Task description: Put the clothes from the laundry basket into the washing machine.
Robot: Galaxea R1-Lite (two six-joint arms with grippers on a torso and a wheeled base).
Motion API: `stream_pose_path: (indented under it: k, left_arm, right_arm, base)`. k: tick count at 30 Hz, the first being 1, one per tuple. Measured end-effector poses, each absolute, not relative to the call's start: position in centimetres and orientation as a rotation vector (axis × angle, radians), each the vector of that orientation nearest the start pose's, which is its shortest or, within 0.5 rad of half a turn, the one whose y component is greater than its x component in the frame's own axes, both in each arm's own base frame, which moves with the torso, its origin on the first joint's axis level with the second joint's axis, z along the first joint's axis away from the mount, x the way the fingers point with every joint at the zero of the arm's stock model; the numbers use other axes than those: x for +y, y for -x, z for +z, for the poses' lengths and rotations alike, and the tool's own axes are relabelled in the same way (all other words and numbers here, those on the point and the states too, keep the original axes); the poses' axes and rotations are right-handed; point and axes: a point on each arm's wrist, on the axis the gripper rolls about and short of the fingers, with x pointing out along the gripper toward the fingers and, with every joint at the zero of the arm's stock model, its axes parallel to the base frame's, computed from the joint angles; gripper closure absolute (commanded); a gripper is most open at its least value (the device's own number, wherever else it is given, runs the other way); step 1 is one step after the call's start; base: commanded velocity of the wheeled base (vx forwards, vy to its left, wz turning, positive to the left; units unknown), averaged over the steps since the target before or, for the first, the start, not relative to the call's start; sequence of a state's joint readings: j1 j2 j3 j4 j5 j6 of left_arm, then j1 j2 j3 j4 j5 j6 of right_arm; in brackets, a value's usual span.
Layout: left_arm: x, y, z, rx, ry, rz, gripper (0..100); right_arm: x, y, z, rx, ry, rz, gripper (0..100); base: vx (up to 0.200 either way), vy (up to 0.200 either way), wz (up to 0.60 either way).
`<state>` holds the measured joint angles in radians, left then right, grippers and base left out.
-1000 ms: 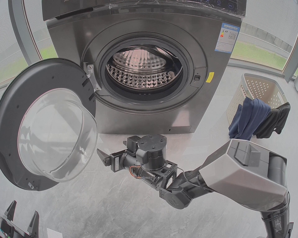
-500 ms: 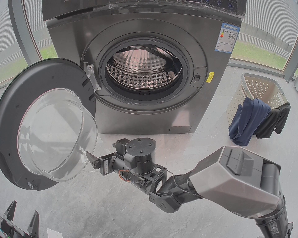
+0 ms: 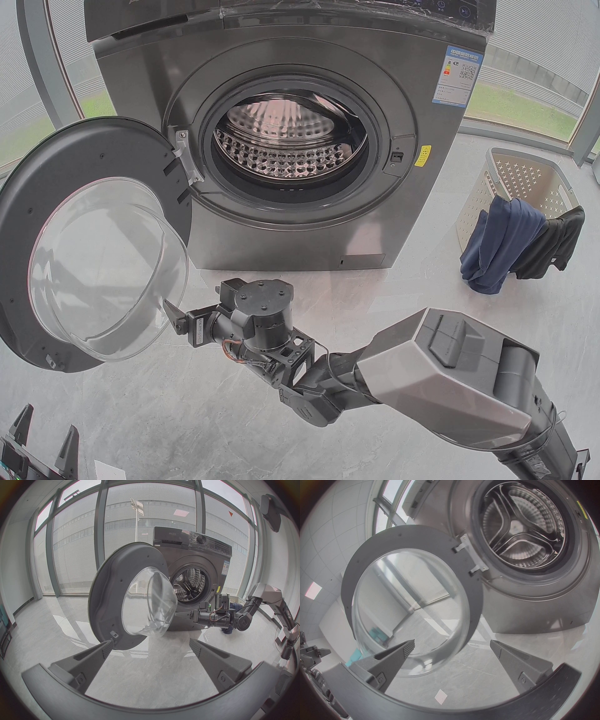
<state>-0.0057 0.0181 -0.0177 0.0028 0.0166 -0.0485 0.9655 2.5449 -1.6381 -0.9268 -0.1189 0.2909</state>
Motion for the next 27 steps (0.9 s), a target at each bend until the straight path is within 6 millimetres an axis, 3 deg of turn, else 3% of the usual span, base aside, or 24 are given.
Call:
stream_pose_path:
  k: [7,14,20,27]
  left_arm:
    - [0.1,2.3,8.0,0.003,0.049,0.010,0]
    - [0.1,2.3,8.0,0.003,0.049,0.011,0]
    - [0.1,2.3,8.0,0.003,0.049,0.010,0]
    - [0.1,2.3,8.0,0.003,0.048,0.011,0]
  right_arm:
    - [38.9,-29.8,9.2,0.148,-0.258,0.790,0]
    - [32.5,-27.8,11.1,0.217,-0.202,0.723,0]
    - [25.5,-25.3,12.9,0.235,-0.140,0.653,0]
    - [15.4,-21.5,15.0,0.205,-0.108,0.529,0]
  base:
    - [0.000,0.000,0.00]
    - [0.000,0.000,0.00]
    - [0.000,0.000,0.00]
    - [0.000,0.000,0.00]
